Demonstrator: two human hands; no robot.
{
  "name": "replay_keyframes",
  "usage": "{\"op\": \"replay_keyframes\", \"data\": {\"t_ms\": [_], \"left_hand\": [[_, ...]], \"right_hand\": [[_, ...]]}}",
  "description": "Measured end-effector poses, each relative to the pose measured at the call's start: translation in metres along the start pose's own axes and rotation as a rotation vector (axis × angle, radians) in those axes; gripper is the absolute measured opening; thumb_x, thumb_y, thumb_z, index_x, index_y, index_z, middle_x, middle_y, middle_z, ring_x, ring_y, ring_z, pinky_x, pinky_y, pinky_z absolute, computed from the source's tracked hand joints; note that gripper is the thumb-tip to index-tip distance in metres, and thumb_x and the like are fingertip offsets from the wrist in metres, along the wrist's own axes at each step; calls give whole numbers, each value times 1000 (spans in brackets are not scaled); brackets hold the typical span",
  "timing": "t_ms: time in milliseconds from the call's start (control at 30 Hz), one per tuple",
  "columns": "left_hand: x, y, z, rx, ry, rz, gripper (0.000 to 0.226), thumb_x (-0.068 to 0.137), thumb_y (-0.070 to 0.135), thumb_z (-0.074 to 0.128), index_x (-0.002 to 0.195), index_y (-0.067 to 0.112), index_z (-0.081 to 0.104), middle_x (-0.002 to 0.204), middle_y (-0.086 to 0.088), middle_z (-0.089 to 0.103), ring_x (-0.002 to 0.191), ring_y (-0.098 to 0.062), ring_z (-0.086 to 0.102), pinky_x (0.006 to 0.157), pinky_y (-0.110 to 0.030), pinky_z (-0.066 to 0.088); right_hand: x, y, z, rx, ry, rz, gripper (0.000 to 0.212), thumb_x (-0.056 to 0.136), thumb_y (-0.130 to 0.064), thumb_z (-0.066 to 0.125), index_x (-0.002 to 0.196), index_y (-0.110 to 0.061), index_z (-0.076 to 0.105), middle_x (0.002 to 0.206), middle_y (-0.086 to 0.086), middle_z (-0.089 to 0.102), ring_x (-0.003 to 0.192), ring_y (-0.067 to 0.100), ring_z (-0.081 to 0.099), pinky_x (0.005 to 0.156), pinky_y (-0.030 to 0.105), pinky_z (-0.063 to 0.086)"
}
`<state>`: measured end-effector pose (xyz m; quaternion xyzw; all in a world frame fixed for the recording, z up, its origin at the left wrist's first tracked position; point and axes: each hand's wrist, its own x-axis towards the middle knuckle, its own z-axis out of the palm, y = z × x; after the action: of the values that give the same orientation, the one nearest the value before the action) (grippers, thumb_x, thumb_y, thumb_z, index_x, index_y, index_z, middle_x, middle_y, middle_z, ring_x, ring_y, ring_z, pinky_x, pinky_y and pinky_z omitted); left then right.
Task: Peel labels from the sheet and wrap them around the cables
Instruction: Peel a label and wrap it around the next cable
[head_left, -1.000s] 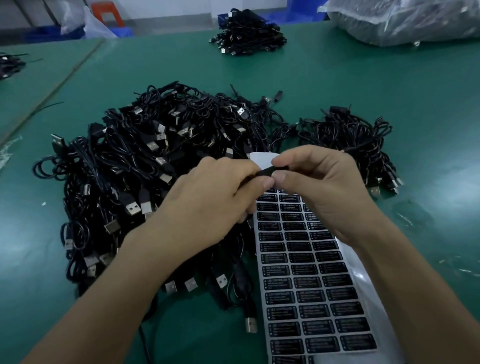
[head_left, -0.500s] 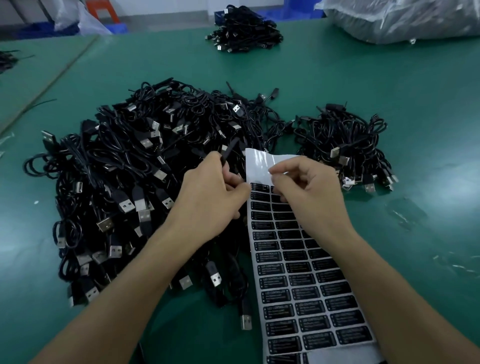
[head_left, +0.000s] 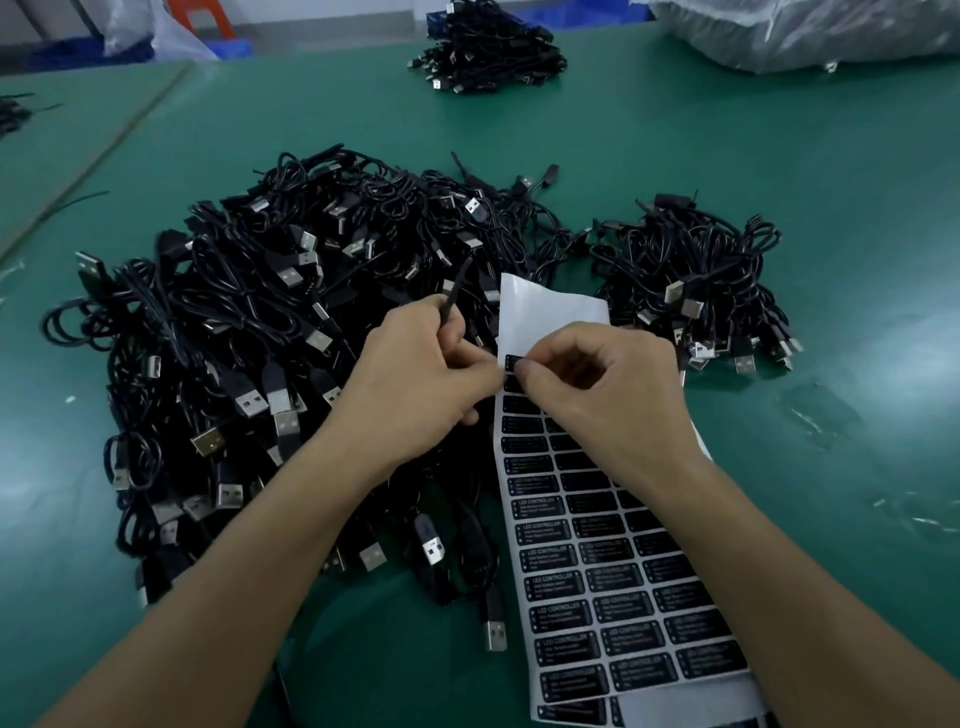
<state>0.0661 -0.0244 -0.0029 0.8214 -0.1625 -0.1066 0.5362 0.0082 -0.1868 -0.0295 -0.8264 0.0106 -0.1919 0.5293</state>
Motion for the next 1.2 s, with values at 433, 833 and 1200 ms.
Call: {"op": "replay_keyframes", "data": {"t_ms": [433, 833, 1200], "left_hand": [[-2, 4, 0, -214, -58, 42, 53, 79, -10, 74, 77, 17, 29, 78, -12, 77, 70, -11, 73, 57, -19, 53], [-3, 3, 1, -176, -70, 39, 52, 82, -6, 74, 78, 18, 29, 80, -6, 78, 77, -15, 75, 59, -18, 53], [-5, 0, 3, 1, 86, -4, 42, 69, 8, 69, 74, 22, 31, 77, -9, 74, 62, -21, 74, 69, -58, 60]], "right_hand": [[-1, -3, 0, -37, 43, 13, 6, 84, -23, 78, 78, -22, 77, 67, -16, 71, 61, 3, 67, 56, 10, 47], [1, -2, -2, -7, -13, 54, 9, 89, -20, 73, 82, -22, 79, 71, -13, 74, 67, 6, 69, 61, 19, 54], [9, 6, -5, 216, 299, 208, 23, 88, -11, 58, 68, -20, 62, 56, -8, 51, 52, 9, 40, 49, 28, 36]]}}
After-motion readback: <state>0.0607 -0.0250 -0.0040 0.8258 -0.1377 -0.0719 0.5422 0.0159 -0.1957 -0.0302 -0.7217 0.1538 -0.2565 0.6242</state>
